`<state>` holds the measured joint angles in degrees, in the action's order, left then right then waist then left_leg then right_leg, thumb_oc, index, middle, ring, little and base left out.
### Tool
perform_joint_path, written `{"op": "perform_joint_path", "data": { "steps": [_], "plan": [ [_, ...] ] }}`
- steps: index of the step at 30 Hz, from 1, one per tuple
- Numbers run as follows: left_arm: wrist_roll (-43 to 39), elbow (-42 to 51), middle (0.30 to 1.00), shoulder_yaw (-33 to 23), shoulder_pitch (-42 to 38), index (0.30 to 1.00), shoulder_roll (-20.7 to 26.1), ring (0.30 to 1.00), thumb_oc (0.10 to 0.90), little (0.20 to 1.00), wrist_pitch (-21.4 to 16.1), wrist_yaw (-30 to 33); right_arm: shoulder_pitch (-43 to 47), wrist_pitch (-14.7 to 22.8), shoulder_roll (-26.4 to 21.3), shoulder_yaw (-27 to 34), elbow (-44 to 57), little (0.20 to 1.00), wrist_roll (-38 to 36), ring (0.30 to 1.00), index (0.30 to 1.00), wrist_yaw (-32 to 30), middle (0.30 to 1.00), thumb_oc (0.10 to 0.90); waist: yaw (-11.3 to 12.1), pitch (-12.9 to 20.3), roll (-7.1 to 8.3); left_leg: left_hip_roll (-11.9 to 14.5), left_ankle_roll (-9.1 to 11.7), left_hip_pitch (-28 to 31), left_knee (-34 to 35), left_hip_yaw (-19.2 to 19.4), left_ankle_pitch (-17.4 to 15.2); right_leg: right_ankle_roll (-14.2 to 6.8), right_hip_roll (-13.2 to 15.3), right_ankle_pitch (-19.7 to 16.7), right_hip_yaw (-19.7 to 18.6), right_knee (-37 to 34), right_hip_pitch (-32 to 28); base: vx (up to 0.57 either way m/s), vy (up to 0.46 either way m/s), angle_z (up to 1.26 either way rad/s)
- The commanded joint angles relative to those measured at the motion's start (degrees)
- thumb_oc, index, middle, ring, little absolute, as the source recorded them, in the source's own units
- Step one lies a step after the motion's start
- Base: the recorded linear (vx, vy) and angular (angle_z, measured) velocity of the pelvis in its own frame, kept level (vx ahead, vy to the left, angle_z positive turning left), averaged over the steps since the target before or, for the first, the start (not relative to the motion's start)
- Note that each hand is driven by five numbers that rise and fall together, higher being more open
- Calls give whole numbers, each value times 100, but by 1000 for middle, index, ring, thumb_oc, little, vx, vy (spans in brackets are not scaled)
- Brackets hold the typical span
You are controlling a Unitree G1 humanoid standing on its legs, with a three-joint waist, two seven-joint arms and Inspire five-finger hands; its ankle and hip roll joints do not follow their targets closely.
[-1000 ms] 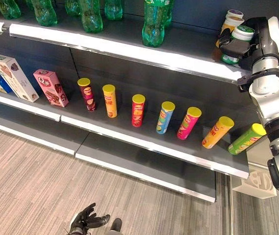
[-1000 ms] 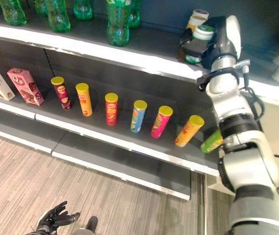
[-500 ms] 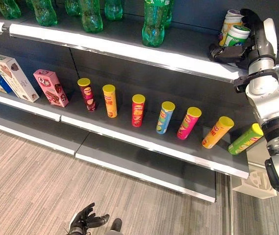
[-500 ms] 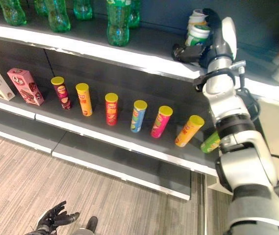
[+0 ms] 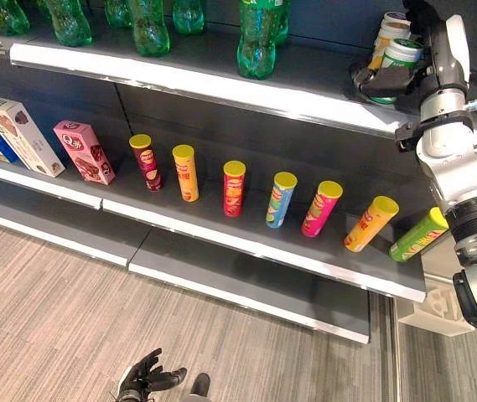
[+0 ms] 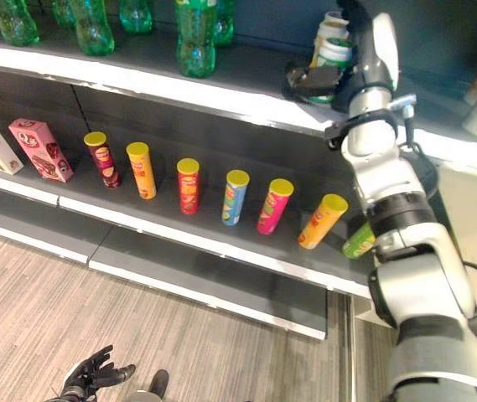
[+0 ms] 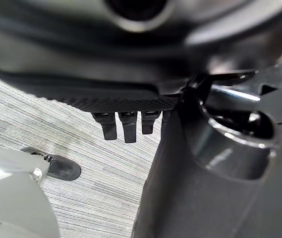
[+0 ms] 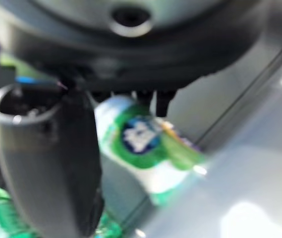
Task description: Put the goods on the table back onto the shelves and tidy them up.
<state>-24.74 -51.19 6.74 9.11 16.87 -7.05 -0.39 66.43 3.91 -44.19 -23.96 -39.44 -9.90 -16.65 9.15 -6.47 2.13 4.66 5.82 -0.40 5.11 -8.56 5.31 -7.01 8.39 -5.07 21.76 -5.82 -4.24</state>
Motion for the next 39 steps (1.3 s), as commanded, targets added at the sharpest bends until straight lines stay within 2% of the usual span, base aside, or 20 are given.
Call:
{"op": "perform_joint_path", "data": {
  "steps": [1, 10, 11, 12, 14, 16, 17, 18, 19, 20, 21, 23, 25, 28, 29, 32, 35, 36, 37, 39],
  "plan": [
    [-110, 119, 900, 252, -284, 900, 301, 900, 800, 900, -185, 28, 561, 516, -324, 225, 517, 900, -81, 900, 900, -392, 900, 800, 98, 141, 305, -127, -144, 370, -11, 490, -773, -294, 235, 559, -162, 82, -471, 0, 0, 0],
    [-56, 130, 900, 87, -255, 900, 237, 900, 800, 900, -155, 66, -110, 766, -485, 819, 2022, 900, -69, 900, 900, -474, 900, 800, 1, 134, 270, -110, -154, 402, -11, 552, -795, -284, 235, 577, -215, 82, -460, 0, 0, 0],
    [-40, 138, 900, 21, -269, 900, 190, 900, 800, 900, -154, 90, -437, 855, -531, 1058, 2549, 900, -12, 900, 900, -485, 900, 800, -61, 121, 245, -111, -154, 403, -11, 573, -798, -285, 234, 579, -228, 82, -447, 0, 0, 0],
    [-7, 150, 900, -51, -244, 900, 129, 900, 800, 900, -131, 96, -1083, 978, -537, 1574, 3346, 900, -37, 900, 900, -440, 900, 800, -130, 120, 233, -105, -158, 400, -11, 581, -805, -282, 229, 585, -247, 82, -428, -8, 31, 1],
    [32, 177, 900, -123, -229, 900, 69, 900, 800, 900, -136, 96, -1742, 1172, -515, 2070, 4053, 900, -208, 900, 900, -331, 900, 800, -216, 101, 214, -101, -163, 399, -11, 611, -808, -285, 228, 578, -270, 82, -402, 0, 0, 0],
    [85, 163, 900, -194, -194, 900, -11, 900, 800, 900, -151, 88, -2505, 1470, -420, 2635, 4654, 900, -728, 900, 900, -34, 900, 800, -325, 95, 214, -95, -164, 404, -11, 654, -818, -289, 229, 570, -309, 82, -377, -2, 16, -2],
    [108, 204, 900, -249, -133, 900, -95, 900, 800, 900, -158, 28, -3132, 1741, -286, 3057, 5071, 900, -1365, 900, 900, 291, 900, 800, -429, 80, 206, -87, -166, 406, -11, 694, -830, -295, 226, 564, -336, 82, -347, 5, 33, -6],
    [117, 176, 900, -264, -127, 900, -114, 900, 800, 900, -174, 15, -3423, 1878, -181, 3245, 5231, 900, -1779, 900, 900, 502, 900, 800, -469, 85, 215, -85, -164, 413, -11, 720, -834, -299, 225, 557, -355, 82, -334, 2, 23, -21],
    [118, 172, 900, -252, -123, 900, -100, 900, 800, 900, -177, 13, -3469, 1881, -176, 3288, 5247, 900, -1812, 900, 900, 537, 900, 800, -454, 93, 226, -85, -164, 413, -11, 721, -835, -299, 224, 557, -356, 82, -334, 1, 21, -28],
    [117, 176, 900, -243, -99, 900, -143, 900, 800, 900, -198, -62, -3931, 2072, 91, 3450, 5570, 900, -2779, 900, 900, 1155, 900, 800, -542, 77, 232, -80, -159, 426, -11, 778, -841, -306, 215, 545, -404, 82, -313, -6, 14, -38],
    [146, 169, 900, -258, -88, 900, -128, 900, 800, 900, -212, -101, -4156, 2091, 147, 3529, 5672, 900, -3186, 900, 900, 1443, 900, 800, -561, 87, 248, -71, -151, 432, -11, 807, -849, -309, 212, 544, -428, 82, -302, -8, 16, -30],
    [186, 165, 900, -263, -105, 900, -109, 900, 800, 900, -239, -175, -4540, 2012, 239, 3512, 5852, 900, -3834, 900, 900, 1987, 900, 800, -640, 87, 259, -52, -141, 455, -11, 875, -860, -311, 210, 528, -484, 82, -279, -7, 10, -25],
    [258, 174, 900, -297, -135, 900, -76, 900, 800, 900, -270, -244, -4918, 1887, 245, 3456, 5986, 900, -4155, 900, 900, 2354, 900, 800, -720, 79, 261, -31, -135, 477, -11, 959, -873, -318, 206, 509, -545, 82, -241, -16, 8, -19],
    [333, 209, 900, -334, -167, 900, -50, 900, 800, 900, -281, -298, -5395, 1652, 521, 3260, 6096, 900, -4570, 900, 900, 2749, 900, 800, -818, 71, 240, -5, -128, 524, -11, 1075, -885, -321, 206, 481, -623, 82, -203, -4, 8, -13],
    [334, 208, 900, -334, -163, 900, -47, 900, 800, 900, -283, -299, -5403, 1650, 526, 3263, 6100, 900, -4573, 900, 900, 2753, 900, 800, -812, 74, 243, -5, -128, 527, -11, 1082, -887, -321, 206, 481, -630, 82, -202, 1, 14, -34],
    [476, 139, 900, -440, -264, 900, -18, 900, 800, 900, -299, -371, -6353, 1167, 905, 2957, 6202, 900, -4674, 900, 900, 3195, 900, 800, -970, 67, 205, 16, -119, 582, -11, 1229, -892, -322, 197, 446, -750, 82, -150, -8, 11, -26],
    [546, 101, 900, -494, -335, 900, -36, 900, 800, 900, -296, -414, -7051, 844, 1258, 2712, 5852, 900, -4604, 900, 900, 3359, 900, 800, -1079, 58, 182, 26, -108, 605, -11, 1301, -886, -322, 205, 420, -805, 82, -127, -7, 10, -15],
    [546, 101, 900, -493, -332, 900, -34, 900, 800, 900, -297, -414, -7056, 843, 1261, 2712, 5854, 900, -4603, 900, 900, 3360, 900, 800, -1076, 61, 184, 26, -107, 606, -11, 1303, -887, -322, 205, 421, -806, 82, -127, -6, 13, -9],
    [570, 78, 900, -513, -381, 900, -45, 900, 800, 900, -305, -452, -7488, 637, 1387, 2551, 5542, 900, -4389, 900, 900, 3432, 900, 800, -1145, 61, 177, 37, -100, 621, -11, 1344, -883, -324, 214, 405, -821, 82, -121, 1, 11, -12],
    [582, 16, 900, -527, -431, 900, -52, 900, 800, 900, -304, -492, -7788, 429, 1444, 2328, 5079, 900, -4144, 900, 900, 3508, 900, 800, -1193, 66, 180, 37, -94, 640, -11, 1366, -886, -322, 218, 393, -844, 82, -121, 2, 15, -8]
  ]
}}
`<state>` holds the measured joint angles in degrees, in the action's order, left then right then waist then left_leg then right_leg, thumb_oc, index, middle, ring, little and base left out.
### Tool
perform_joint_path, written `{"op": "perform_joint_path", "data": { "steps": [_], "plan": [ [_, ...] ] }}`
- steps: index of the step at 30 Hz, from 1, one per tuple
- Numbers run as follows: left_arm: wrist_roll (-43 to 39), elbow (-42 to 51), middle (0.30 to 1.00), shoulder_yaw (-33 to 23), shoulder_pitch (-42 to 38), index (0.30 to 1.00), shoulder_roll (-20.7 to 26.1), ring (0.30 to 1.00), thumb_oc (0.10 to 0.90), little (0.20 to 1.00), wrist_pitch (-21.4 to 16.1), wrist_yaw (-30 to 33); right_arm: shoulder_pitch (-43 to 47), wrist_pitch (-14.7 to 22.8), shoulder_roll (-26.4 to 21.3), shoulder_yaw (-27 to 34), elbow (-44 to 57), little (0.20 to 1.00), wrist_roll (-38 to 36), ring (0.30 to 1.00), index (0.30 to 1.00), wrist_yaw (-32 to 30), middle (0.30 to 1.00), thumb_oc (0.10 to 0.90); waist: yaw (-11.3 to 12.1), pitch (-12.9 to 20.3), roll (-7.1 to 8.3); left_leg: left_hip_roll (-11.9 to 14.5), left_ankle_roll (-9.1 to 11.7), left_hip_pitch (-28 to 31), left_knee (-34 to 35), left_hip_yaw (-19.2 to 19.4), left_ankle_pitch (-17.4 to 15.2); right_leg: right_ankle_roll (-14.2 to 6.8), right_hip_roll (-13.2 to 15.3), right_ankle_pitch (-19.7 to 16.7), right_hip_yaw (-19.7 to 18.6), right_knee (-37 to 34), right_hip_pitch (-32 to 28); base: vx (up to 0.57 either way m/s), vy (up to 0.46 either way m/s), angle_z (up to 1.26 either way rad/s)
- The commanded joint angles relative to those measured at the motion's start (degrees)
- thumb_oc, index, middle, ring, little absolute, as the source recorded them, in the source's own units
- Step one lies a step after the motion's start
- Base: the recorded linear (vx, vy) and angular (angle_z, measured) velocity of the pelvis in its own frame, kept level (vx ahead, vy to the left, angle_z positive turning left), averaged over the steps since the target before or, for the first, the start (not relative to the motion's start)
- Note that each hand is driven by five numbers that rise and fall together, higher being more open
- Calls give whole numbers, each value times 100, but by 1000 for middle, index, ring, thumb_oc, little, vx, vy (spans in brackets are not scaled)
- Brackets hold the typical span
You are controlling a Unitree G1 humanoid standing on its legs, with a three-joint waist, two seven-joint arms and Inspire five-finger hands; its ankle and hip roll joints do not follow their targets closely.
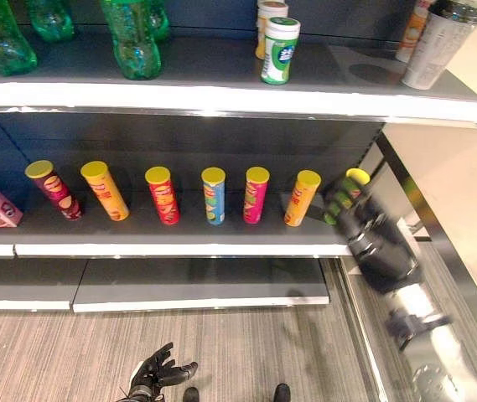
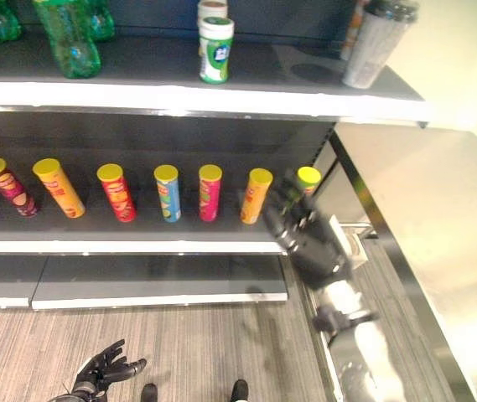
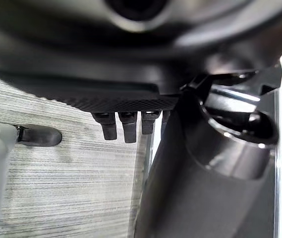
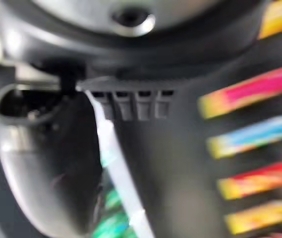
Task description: Put the goods on the table back onto the shelves and tidy them up.
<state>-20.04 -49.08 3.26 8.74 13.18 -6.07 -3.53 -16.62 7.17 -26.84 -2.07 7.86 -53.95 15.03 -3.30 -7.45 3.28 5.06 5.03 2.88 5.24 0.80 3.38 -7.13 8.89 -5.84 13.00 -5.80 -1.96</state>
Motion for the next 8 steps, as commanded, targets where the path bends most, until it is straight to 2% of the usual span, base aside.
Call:
{"op": "perform_joint_path", "data": {
  "steps": [1, 4, 6, 7, 8],
  "plan": [
    [133, -189, 900, -163, -392, 900, 324, 900, 800, 900, -402, -208, 334, -9, -262, 69, 129, 900, 321, 900, 900, 424, 900, 800, 33, 165, 67, -3, -11, 319, -24, 436, -692, -311, 173, 466, 29, 80, -353, -1, 15, -9],
    [161, -205, 900, -115, -442, 900, 355, 900, 800, 900, -393, -279, 133, -241, -375, -265, -646, 900, 851, 900, 900, 510, 900, 800, 9, 172, 95, -1, -4, 329, -24, 455, -689, -310, 180, 446, 22, 80, -350, -5, 9, -9],
    [166, -215, 900, -73, -482, 900, 372, 900, 800, 900, -393, -311, 75, -331, -375, -520, -1496, 900, 1565, 900, 900, 375, 900, 800, 7, 172, 115, 2, -1, 347, -24, 461, -701, -313, 184, 446, 23, 80, -367, 0, 15, -7],
    [109, -207, 900, -8, -521, 900, 374, 900, 800, 900, -386, -289, 224, -265, -160, -727, -2597, 900, 2371, 900, 900, 44, 900, 800, 27, 161, 128, -8, -8, 365, -24, 461, -713, -313, 190, 443, 28, 80, -375, -2, 18, -6],
    [79, -203, 900, 19, -539, 900, 366, 900, 800, 900, -385, -268, 324, -234, 11, -761, -3077, 900, 2661, 900, 900, -173, 900, 800, 45, 160, 124, -14, -19, 369, -24, 457, -713, -314, 190, 442, 30, 84, -376, 0, 0, 0]
  ]
}}
